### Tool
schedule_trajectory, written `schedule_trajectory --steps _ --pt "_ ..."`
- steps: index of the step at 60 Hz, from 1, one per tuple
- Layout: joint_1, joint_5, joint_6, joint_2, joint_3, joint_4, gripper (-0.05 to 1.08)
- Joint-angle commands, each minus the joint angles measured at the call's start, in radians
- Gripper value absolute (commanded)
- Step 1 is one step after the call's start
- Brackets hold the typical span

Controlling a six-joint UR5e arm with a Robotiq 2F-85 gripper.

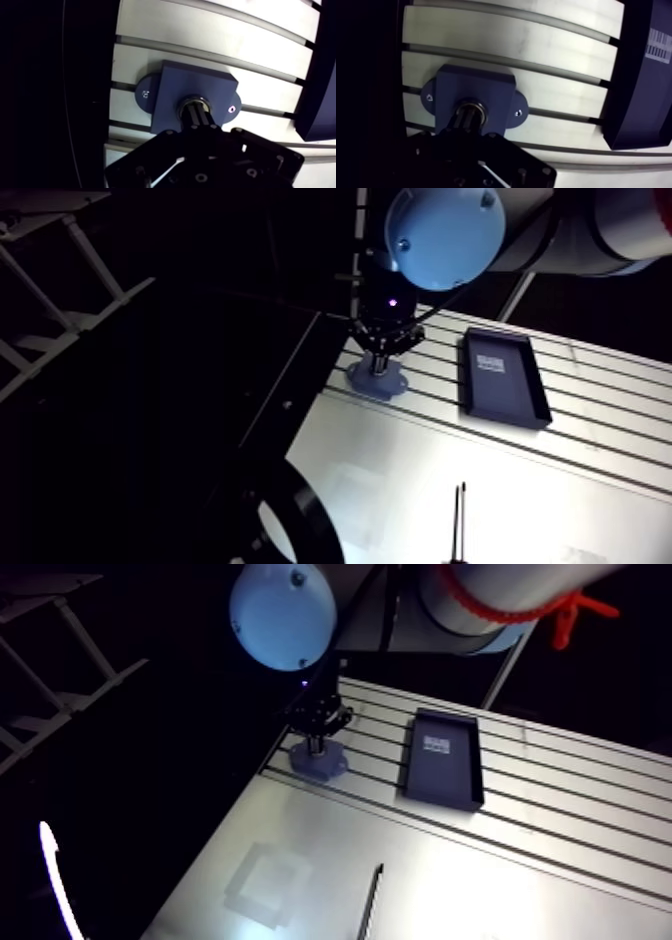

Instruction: Pick up the bearing and press it into the housing until flush.

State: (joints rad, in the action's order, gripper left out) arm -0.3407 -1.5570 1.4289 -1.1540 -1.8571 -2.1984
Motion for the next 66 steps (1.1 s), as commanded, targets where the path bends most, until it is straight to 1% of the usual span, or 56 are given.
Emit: schedule_trajectory --steps 1,66 --pt "0.000 -0.001 0.000 0.001 -0.001 -0.001 1.08" --pt "0.000 0.001 0.005 0.007 -0.008 -0.001 1.08"
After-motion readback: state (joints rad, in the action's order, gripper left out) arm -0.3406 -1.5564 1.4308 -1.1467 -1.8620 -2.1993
